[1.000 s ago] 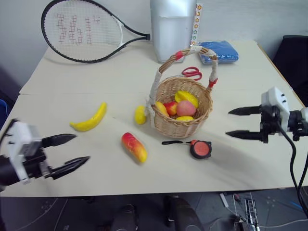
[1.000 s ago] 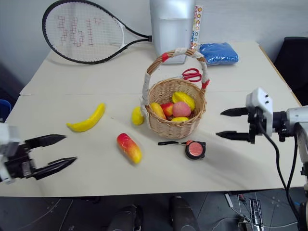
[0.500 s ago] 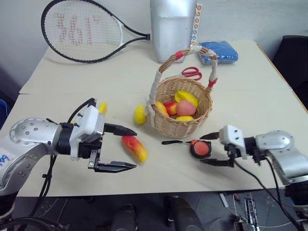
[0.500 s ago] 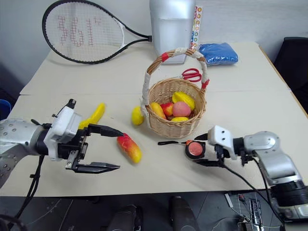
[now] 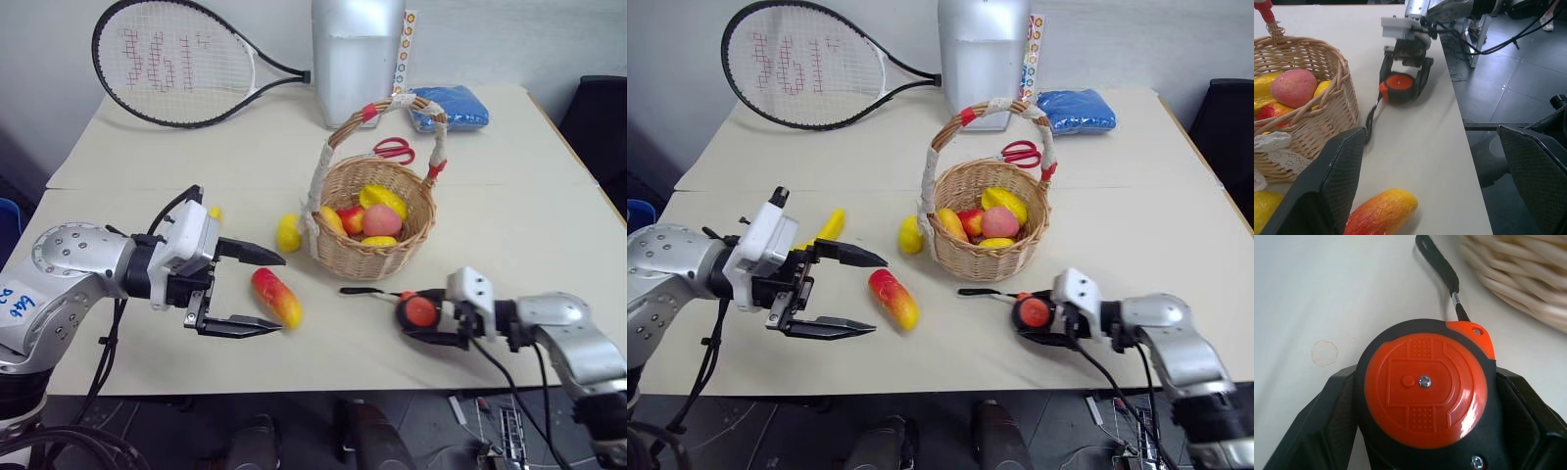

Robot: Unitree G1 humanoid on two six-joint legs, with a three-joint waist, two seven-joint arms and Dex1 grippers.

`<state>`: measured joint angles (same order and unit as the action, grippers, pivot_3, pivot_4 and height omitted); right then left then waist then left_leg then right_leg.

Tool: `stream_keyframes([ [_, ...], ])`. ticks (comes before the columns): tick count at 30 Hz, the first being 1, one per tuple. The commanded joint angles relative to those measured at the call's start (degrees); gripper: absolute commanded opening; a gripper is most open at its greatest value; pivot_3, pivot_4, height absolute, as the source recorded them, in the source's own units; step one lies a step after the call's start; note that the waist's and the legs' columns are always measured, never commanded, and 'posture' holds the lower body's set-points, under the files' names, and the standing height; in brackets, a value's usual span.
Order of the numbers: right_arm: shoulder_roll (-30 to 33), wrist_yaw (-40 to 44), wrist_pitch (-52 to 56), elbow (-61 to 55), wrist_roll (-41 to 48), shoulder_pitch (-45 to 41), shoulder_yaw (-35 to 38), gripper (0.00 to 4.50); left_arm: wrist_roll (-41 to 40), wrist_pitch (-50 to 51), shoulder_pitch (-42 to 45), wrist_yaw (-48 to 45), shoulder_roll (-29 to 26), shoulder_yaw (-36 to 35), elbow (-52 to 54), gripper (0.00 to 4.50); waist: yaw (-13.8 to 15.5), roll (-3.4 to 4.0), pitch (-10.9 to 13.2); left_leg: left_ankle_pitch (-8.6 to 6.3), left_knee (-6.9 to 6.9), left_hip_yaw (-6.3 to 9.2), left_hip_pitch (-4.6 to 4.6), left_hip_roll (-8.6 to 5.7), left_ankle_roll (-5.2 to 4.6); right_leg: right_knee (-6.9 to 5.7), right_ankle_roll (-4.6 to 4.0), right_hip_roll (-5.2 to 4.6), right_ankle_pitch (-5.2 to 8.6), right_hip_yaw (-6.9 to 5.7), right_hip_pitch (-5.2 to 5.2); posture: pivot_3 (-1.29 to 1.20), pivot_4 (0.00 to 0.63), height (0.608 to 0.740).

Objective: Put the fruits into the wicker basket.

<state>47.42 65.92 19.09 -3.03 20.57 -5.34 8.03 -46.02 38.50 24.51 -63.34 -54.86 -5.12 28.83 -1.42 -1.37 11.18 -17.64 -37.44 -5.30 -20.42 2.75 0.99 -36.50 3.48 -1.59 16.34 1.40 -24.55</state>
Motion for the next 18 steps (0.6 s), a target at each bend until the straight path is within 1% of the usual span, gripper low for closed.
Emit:
stream_keyframes([
  [1,2.5,-6.8,3.1,2.7,2.3,4.9,15.2,3.16,-1.5,0.0,0.8,1.3,1.0,-1.6,1.8,4.5,0.0,-0.02,0.0,-0.01,0.0,-0.04,-0.02,0.0,-0.03,0.04,0.05,-0.01,-0.03,0.08,0.0,0.0,0.15,0.74],
  [2,2.9,-8.8,3.5,4.7,2.1,5.4,17.9,3.16,-1.6,0.0,0.8,1.5,1.3,-1.5,1.9,4.5,-0.1,-0.04,0.0,-0.03,-0.04,-0.06,0.0,-0.03,-0.06,0.04,0.06,0.03,-0.03,0.22,0.01,0.0,0.15,0.74],
  [4,3.4,-11.0,3.9,7.4,1.8,5.6,20.6,3.16,-1.6,-0.1,0.9,1.8,1.6,-1.2,2.0,4.5,-0.4,-0.06,0.0,-0.03,-0.05,-0.13,0.02,-0.04,-0.07,0.04,0.13,0.04,-0.07,0.33,0.01,0.0,0.15,0.74],
  [8,2.4,-14.7,5.6,13.4,1.3,3.9,21.2,3.16,-1.0,-0.5,2.4,2.8,3.8,0.2,1.4,4.5,-0.9,-0.09,0.0,-0.03,0.03,-0.23,0.14,-0.01,-0.04,0.04,0.12,0.12,-0.06,0.56,0.02,0.0,0.15,0.74],
  [10,1.6,-16.2,4.7,14.7,0.6,3.4,20.2,3.89,-0.8,-0.4,3.1,3.2,4.5,0.6,1.3,4.5,-1.1,-0.09,0.0,-0.01,0.08,-0.23,0.15,-0.02,-0.01,0.03,0.12,0.13,-0.06,0.58,0.0,0.0,0.15,0.74],
  [12,0.7,-16.9,6.0,14.9,1.6,3.1,20.2,4.46,-0.8,0.0,3.7,3.8,5.1,0.8,1.1,4.5,-1.3,-0.08,0.0,0.01,0.1,-0.24,0.16,-0.02,0.02,0.02,0.13,0.16,-0.06,0.59,0.0,0.0,0.15,0.74],
  [16,1.8,-15.3,7.7,10.4,3.6,4.3,21.3,4.46,-0.4,0.5,2.4,4.9,4.3,-0.5,1.0,4.5,-1.4,-0.08,0.0,0.02,0.12,-0.23,0.16,-0.03,0.05,0.02,0.16,0.15,-0.05,0.59,0.0,0.0,0.15,0.74],
  [18,3.6,-13.4,10.7,6.4,6.9,2.6,22.3,4.46,0.0,0.4,1.2,6.3,3.8,-2.6,0.4,4.5,-1.6,-0.08,0.0,0.02,0.11,-0.24,0.16,-0.02,0.06,0.02,0.18,0.15,-0.06,0.59,0.0,0.0,0.15,0.74],
])
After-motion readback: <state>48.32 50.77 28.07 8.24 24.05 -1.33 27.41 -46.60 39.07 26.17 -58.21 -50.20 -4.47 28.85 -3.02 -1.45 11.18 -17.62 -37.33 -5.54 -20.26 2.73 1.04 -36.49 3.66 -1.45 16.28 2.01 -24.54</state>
